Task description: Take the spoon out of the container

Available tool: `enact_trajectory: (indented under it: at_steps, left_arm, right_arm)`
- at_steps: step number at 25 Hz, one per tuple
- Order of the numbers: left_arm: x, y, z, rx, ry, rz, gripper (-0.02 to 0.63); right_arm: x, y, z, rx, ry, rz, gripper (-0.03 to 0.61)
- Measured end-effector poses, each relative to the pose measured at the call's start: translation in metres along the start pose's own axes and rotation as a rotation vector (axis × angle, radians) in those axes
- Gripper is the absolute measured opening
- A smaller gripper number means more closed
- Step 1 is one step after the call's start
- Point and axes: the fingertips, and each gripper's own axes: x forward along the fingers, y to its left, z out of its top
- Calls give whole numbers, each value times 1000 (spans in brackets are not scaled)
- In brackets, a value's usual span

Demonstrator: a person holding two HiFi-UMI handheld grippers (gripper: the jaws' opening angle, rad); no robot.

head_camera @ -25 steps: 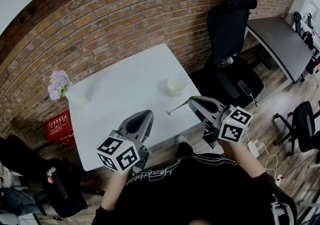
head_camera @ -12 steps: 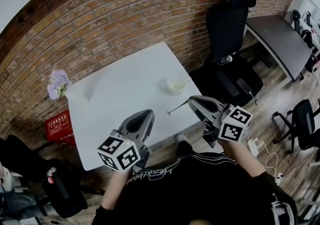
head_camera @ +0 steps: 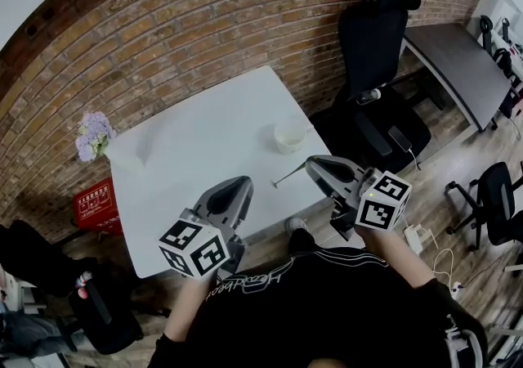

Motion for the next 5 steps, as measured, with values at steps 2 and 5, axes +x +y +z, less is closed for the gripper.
enact_trajectory:
  at_steps: [2, 5]
  left_arm:
    - [2, 1, 0, -1, 3, -1, 6]
    - [5, 2, -2, -2, 7, -3, 6]
  right_arm:
    - [0, -2, 0, 0, 2, -2, 0]
    - [1, -5, 0, -2, 4, -3, 0]
